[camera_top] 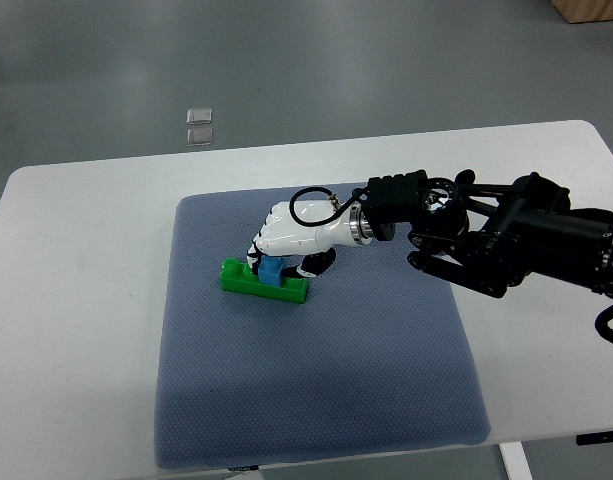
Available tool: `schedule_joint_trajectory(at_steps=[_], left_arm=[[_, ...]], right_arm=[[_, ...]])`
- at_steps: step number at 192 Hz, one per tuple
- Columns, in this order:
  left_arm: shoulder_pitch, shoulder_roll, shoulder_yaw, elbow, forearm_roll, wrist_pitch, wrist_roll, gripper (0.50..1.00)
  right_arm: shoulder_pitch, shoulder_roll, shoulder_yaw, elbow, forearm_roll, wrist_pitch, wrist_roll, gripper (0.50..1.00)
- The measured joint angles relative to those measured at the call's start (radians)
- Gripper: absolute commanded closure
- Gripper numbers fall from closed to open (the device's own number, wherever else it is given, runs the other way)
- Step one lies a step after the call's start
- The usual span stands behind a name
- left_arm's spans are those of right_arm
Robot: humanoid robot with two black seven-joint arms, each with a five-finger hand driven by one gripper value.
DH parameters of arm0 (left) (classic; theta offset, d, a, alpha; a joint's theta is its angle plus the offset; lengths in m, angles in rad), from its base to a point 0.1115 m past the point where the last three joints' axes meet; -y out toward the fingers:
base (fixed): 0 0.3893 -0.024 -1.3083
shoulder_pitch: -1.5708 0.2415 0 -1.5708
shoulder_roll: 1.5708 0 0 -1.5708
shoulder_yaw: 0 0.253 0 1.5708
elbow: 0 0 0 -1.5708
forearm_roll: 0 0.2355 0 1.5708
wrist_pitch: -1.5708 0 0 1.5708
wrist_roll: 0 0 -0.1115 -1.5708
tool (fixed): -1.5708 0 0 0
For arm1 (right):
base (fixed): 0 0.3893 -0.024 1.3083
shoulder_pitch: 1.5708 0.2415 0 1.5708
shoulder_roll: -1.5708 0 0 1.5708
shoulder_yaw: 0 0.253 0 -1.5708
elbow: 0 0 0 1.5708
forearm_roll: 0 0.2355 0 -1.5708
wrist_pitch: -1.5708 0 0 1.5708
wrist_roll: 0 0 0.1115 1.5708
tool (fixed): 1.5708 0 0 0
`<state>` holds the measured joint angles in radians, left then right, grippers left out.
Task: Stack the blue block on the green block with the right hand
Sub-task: 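Press the blue block down onto the green block's studs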
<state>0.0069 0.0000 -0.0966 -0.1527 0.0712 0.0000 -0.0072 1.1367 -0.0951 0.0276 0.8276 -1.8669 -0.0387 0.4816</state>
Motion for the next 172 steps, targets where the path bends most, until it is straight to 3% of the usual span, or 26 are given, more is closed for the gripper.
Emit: schedule_joint_trajectory(at_steps=[77, 152, 172], left_arm=[[0.000, 0.000, 0.000, -0.001, 0.000, 0.000, 0.000, 0.500], [0.000, 0.000, 0.000, -0.001, 0.000, 0.000, 0.000, 0.500], [0.000, 0.000, 0.000, -0.001, 0.000, 0.000, 0.000, 0.500]], right_arm=[[0.005, -0.003, 0.004, 0.001, 0.002, 0.000, 0.001, 0.852], [0.011, -0.006, 0.006, 0.007, 0.007, 0.000, 0.004, 0.677], [0.015, -0.009, 0.011, 0.008, 0.009, 0.001, 0.005, 0.658]])
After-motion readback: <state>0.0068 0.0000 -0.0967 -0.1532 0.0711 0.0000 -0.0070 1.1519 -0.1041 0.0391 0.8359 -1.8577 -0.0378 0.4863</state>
